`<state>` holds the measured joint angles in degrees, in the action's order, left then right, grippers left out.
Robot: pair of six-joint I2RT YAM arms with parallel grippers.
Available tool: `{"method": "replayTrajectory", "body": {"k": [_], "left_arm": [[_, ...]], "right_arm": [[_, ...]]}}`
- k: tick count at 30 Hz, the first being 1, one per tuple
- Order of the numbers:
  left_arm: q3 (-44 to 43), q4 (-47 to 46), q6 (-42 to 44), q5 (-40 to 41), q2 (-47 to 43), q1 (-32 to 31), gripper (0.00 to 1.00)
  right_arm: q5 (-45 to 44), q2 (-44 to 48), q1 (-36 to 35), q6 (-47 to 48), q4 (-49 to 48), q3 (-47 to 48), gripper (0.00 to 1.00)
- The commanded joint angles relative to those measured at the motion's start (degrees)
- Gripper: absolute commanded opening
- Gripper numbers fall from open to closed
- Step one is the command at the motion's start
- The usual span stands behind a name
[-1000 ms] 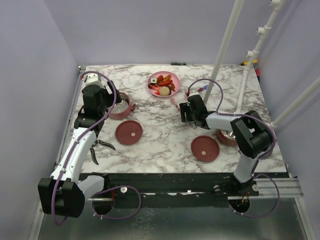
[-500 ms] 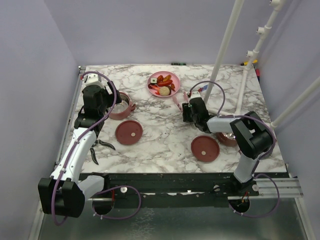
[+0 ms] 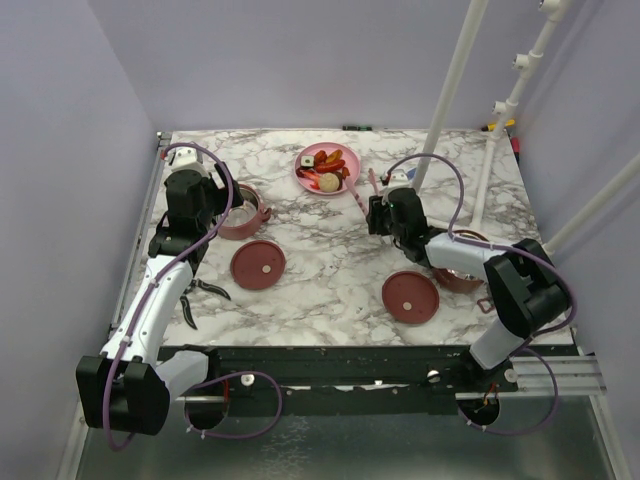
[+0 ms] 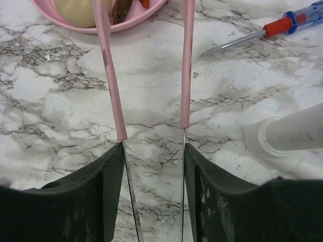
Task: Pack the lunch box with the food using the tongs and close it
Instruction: Pick up the clamp at the center of the board, then pick up the fake food from the plate.
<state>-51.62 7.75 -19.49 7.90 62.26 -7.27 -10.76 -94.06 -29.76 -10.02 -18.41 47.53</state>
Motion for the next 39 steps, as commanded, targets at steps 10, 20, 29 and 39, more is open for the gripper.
{"method": "replayTrajectory", "body": {"k": [10,20,29,39], "left_arm": [[0.55,-1.41,0.26,-1.43,-1.10,-0.29,0.86],[0.55,-1.34,0.75,-0.61,-1.87,-0.28,0.86],[0.64,-1.38,0.89,-0.52,-2.31,-0.31,0.86],[0.64,-1.36,0.92,-0.43,-2.41,-0.46,0.86]], "right_arm": [[5.01,-2.39,-0.08,0.93,11.87,12.02,0.50],[11.83,-9.05,-0.24,-0.91,22.03,22.16,0.50],[13.75,-11.98,-1.40,-2.61,25.16,25.77,0.50],[11.19,-14.97,-1.62,-3.73,26.68,28.47,0.50]]}}
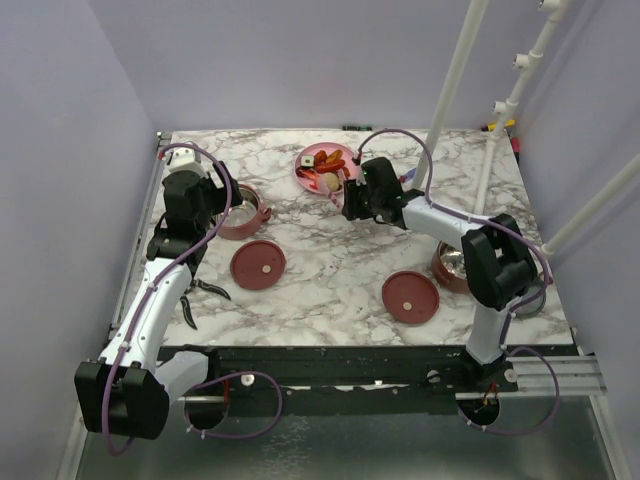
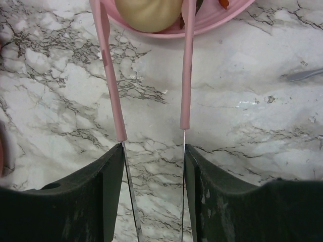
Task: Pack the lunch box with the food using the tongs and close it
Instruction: Pick up the fake food from the plate.
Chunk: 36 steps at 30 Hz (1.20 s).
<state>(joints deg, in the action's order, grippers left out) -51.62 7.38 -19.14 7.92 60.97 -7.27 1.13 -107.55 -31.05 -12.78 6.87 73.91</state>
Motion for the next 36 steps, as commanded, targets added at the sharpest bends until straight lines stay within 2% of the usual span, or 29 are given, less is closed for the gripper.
{"method": "replayTrajectory", "body": {"k": [1,9,15,25,36], "left_arm": [[0.59,-0.96,0.52,-0.45,-1.12,-0.46,0.86],[0.68,-0.97,0.42,-0.54,-0.94,-0.49,0.86],[0.73,-0.97,0.45,-0.58,-0.85,-0.48,0.86],[0.73,-0.97,0.55,-0.45,-1.02,-0.55,0.86],[0.75,-1.01,0.66,-0.32,-1.20,-0.53,0.86]], "right_arm": [[-0.62,-1.64,-0.33,-0.96,1.39,2.26,0.50],[-3.26,-3.65,-1.16,-0.60,2.83,4.55,0.47],[-5.80,-3.72,-1.52,-0.79,3.47,5.09,0.38],[-2.69,3.59,-2.20,0.73,-0.17,0.51,0.34],[-1.57,11.75,-2.43,1.76,1.97,-4.17,0.32]]}}
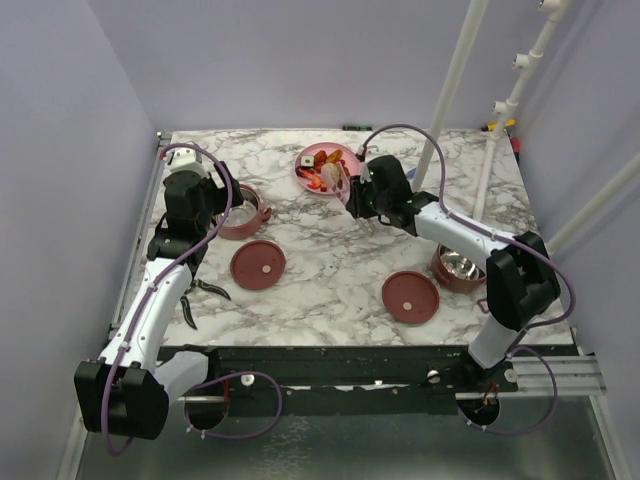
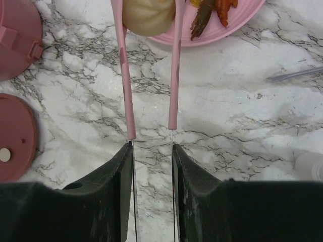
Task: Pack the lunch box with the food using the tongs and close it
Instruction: Pick up the fake food from the plate, then place the fake food in the packing box.
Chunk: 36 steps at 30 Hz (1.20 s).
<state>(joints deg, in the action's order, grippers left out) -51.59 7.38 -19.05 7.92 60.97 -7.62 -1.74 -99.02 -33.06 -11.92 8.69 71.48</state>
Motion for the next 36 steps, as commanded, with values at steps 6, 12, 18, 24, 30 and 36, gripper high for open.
{"method": "replayTrajectory", "body": {"k": [6,12,18,24,30,36], "left_arm": [[0.73,-0.92,0.93,0.74,-1.46,-0.12,0.86],[0.38,0.01,3.18,5.30,-2.60,0.84,0.87],[1.09,-0.23,3.01,7.03,-4.73,3.09,0.88],[1.70,-1.31,1.16,5.08,-4.36,3.11,0.88],[2.07,-1.87,0.85,4.39,-4.45,3.12,0.88],[2.11,-1.99,0.78,4.18,-4.63,3.13,0.88]], "right_arm": [[3.94,7.90,-2.47,3.02,2.37,-3.37,0.32],[5.30,7.33,-8.21,3.30,1.15,-1.45,0.32],[8.50,-0.41,-14.05,2.73,-1.77,5.00,0.32],[9.85,-9.33,-17.69,2.75,-1.95,14.35,0.32],[9.99,-15.48,-18.18,2.40,-2.44,20.20,0.32],[8.93,-19.70,-18.25,2.91,-0.64,24.13,0.41]]}}
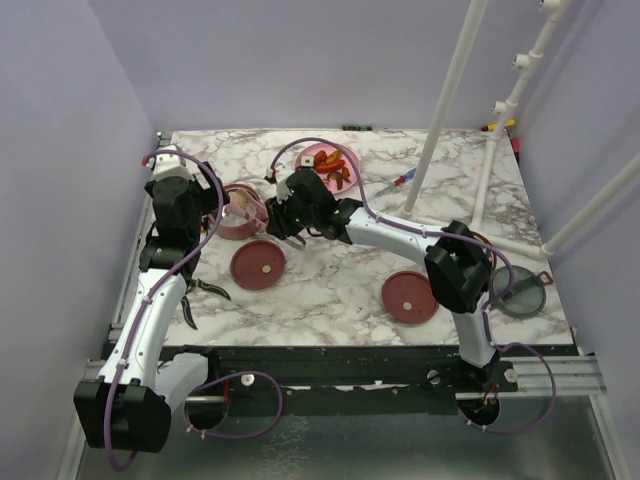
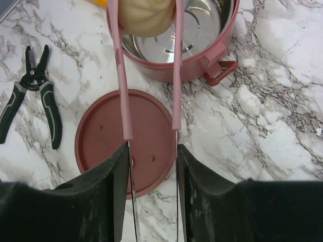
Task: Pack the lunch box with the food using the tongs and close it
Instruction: Place the fake food in the packing box, then pick up the fake food from the plate.
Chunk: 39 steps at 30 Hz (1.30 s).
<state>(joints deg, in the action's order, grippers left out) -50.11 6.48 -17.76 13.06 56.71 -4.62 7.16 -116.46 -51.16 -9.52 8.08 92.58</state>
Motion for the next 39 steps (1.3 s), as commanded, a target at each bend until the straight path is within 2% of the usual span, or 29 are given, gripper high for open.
{"method": "replayTrajectory", "body": {"k": [1,6,14,21,26,32,39], "left_arm": [[0.62,-1.12,-0.41,-1.20,-0.44,0.09,0.88],[0.71,-1.38,-0.34,-1.81,-0.55,0.08,0.88],[0.66,-1.39,-0.37,-1.58,-0.72,0.09,0.88],[1.23,-1.40,1.45,2.33,-3.40,0.14,0.88],[1.15,-1.42,1.84,1.65,-3.24,0.14,0.89],[1.32,-1.52,1.34,0.55,-2.92,0.07,0.89],[1.64,-1.95,0.97,-0.57,-2.69,-0.15,0.88]], "right_arm": [[0.05,-2.58,-0.15,0.54,0.01,3.40,0.43],[0.13,-3.76,-0.13,0.58,0.27,4.55,0.51],[-0.76,-2.56,-0.15,0.57,-0.03,3.91,0.50],[-4.95,6.07,-0.08,0.38,-0.46,-2.93,0.50],[-9.21,13.56,0.74,0.66,0.54,-9.08,0.50],[-11.24,16.54,7.10,0.49,2.36,-13.23,0.49],[-9.79,12.38,14.14,0.67,4.32,-10.53,0.49]]}}
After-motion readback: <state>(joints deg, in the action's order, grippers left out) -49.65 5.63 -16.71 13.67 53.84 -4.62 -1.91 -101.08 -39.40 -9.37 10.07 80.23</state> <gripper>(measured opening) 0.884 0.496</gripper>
